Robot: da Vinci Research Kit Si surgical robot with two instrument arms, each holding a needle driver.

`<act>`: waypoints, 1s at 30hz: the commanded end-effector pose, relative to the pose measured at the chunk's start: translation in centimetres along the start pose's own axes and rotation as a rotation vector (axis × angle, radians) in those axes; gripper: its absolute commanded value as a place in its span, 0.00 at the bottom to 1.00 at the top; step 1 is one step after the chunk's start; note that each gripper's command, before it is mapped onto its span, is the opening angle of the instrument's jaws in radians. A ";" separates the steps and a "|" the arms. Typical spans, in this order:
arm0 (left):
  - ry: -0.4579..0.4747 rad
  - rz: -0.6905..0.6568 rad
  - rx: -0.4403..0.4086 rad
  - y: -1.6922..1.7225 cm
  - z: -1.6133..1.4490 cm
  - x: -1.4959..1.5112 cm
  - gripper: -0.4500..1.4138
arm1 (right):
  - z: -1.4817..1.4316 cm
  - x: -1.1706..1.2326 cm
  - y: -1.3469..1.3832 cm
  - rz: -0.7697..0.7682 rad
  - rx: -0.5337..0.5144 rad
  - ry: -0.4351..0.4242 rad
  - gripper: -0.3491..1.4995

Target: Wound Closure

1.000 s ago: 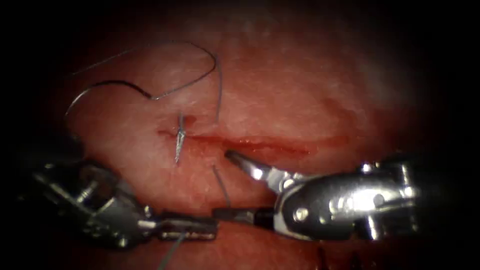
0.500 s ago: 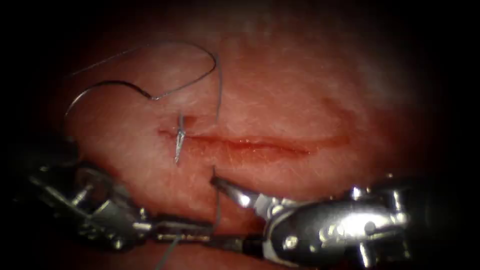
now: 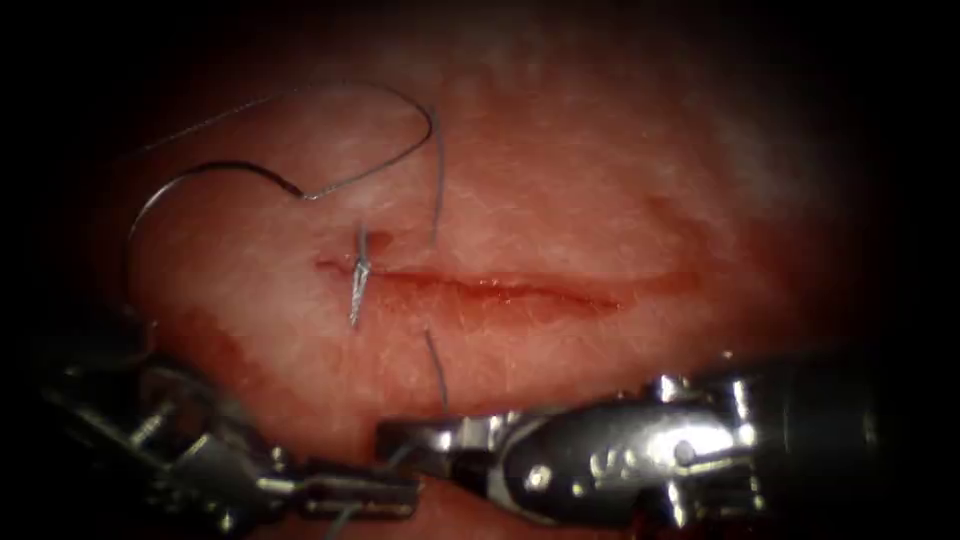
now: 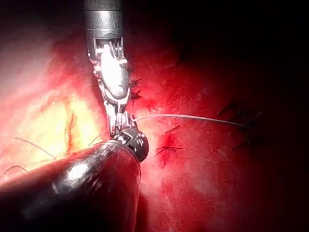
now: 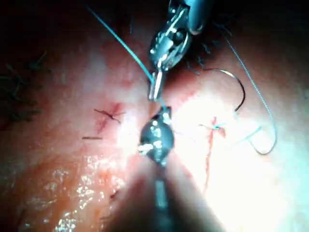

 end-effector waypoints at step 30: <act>0.041 -0.152 0.216 0.00 0.08 0.22 0.86 | -0.10 -0.95 0.87 0.143 -0.059 -0.017 0.00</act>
